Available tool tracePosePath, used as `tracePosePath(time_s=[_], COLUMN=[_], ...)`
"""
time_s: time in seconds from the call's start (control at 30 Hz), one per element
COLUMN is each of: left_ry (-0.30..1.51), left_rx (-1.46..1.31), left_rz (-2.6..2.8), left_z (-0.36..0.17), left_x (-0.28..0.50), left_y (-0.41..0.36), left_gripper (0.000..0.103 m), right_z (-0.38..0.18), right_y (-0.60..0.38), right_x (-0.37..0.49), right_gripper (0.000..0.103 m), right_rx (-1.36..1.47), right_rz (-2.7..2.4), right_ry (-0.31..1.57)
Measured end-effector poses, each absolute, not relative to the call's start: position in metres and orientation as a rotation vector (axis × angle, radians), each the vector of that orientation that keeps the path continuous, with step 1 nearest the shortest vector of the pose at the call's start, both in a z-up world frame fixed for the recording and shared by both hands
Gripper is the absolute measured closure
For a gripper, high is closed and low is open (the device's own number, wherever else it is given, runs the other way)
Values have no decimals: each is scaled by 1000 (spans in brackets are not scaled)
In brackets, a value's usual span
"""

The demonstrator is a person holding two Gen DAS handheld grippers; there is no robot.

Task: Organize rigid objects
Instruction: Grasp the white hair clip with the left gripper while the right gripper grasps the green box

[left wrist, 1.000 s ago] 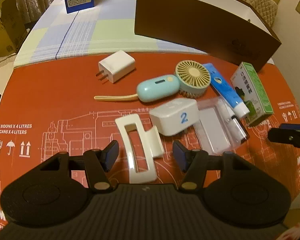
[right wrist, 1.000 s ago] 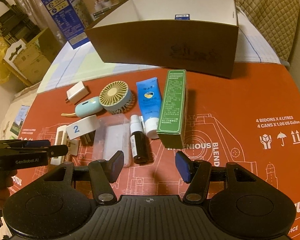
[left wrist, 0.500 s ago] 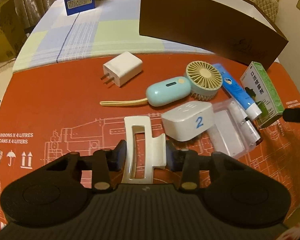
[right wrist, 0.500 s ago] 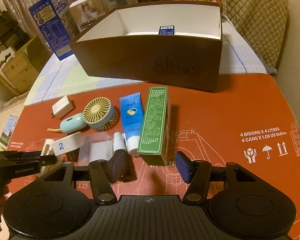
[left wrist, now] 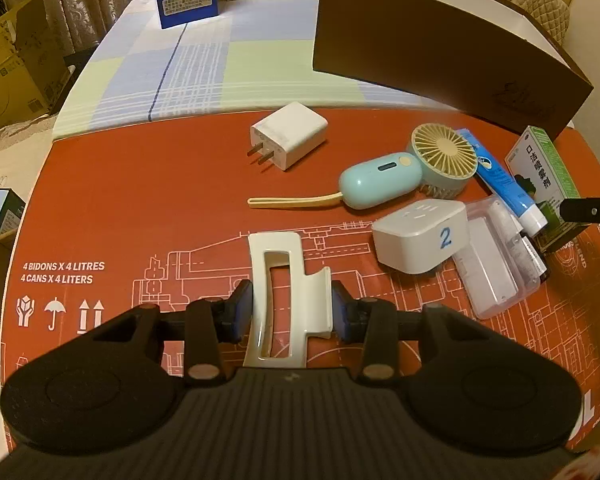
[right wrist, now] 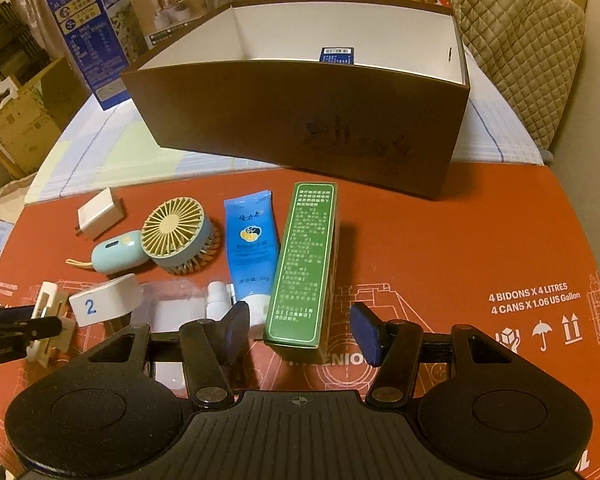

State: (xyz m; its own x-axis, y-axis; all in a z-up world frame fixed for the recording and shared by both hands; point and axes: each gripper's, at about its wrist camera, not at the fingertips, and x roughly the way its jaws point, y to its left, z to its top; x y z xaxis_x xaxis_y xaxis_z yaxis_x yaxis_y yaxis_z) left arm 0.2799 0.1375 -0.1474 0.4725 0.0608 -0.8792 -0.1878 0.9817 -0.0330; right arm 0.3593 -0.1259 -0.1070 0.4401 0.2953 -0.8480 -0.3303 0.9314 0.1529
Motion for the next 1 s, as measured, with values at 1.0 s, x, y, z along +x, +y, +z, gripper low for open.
tracePosePath(time_s=[1.0], left_ry=[1134], left_rx=[-94], left_rz=[109], left_z=[-156], left_x=[279], left_y=[124], left_gripper=[67], right_z=[-106], right_y=[-142], right_x=[325], right_gripper=[63], right_rx=[-66], right_rz=[372], right_ry=[1099])
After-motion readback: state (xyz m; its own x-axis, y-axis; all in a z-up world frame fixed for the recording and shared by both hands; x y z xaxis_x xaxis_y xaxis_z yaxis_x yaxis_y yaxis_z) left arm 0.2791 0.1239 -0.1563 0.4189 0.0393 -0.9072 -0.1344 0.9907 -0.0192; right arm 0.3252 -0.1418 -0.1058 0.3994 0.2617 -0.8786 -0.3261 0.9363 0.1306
